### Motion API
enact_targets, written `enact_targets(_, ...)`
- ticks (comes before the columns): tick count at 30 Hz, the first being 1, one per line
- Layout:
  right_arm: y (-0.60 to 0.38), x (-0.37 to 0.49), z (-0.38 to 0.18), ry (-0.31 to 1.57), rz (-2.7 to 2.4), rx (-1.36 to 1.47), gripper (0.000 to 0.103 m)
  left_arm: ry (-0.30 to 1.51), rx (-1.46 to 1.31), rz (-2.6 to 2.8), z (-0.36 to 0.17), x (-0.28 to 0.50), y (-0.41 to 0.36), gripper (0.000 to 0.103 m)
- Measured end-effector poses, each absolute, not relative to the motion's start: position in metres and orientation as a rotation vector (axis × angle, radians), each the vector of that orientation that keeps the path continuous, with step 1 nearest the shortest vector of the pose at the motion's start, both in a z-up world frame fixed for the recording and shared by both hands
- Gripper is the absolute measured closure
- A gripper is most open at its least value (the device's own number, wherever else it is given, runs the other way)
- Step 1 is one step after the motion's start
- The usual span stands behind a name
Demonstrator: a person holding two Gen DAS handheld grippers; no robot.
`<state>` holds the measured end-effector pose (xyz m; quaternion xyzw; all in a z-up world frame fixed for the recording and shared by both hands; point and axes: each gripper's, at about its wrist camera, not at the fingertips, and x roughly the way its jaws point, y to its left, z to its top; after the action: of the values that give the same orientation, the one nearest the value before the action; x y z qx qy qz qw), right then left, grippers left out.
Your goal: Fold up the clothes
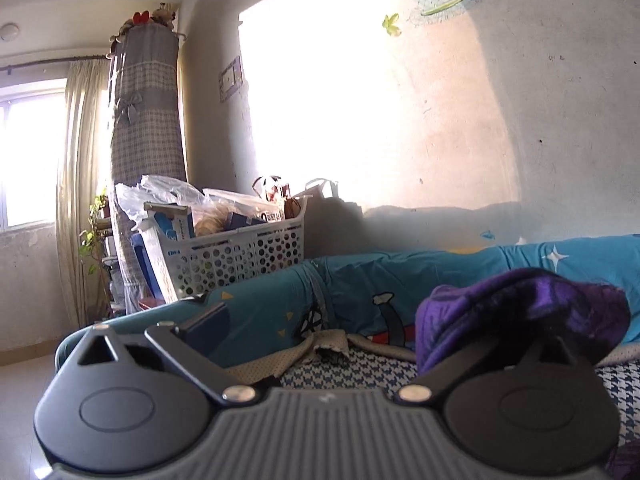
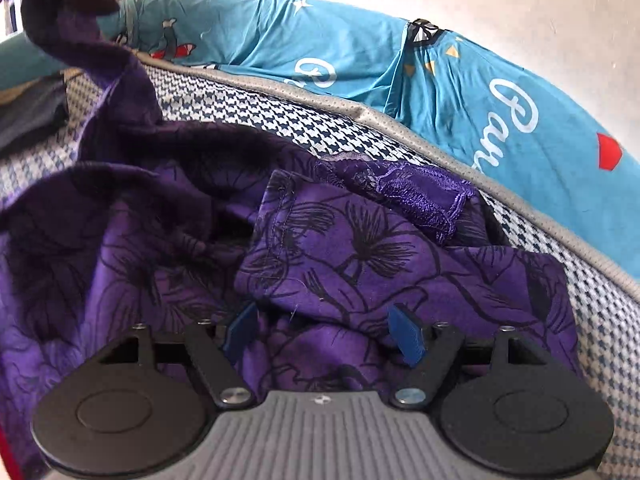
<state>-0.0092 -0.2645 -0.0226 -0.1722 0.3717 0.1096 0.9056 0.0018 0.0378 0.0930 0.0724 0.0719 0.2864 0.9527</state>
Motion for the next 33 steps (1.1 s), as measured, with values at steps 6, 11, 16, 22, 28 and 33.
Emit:
enact_targets(6,-0.266,-0.004,-0.024,0.763,0.200,-0.351,0.036,0.259,0.085,0.527,0.088,0.014,0.050,0.000)
enact_targets(11,-0.269,0.002,-0.023,0.765,0.136,-0.352,0.057,0.382,0.007,0.423,0.077,0.024,0.061,0.000)
enact_targets(16,-0.272,0.006,-0.022,0.761,0.107,-0.341,0.080,0.571,-0.024,0.414,0.054,0.042,0.070,0.000)
enact_targets(22,-0.282,0.007,-0.011,0.698,0.047,-0.268,0.098,0.624,0.008,0.427,0.046,0.046,0.070,0.000)
enact_targets(28,-0.311,-0.003,0.021,0.516,-0.121,-0.126,0.099,0.634,0.030,0.453,0.044,0.048,0.068,0.000)
enact_targets(33,-0.340,-0.004,0.036,0.471,-0.269,-0.017,0.099,0.536,0.083,0.540,0.052,0.040,0.061,0.000)
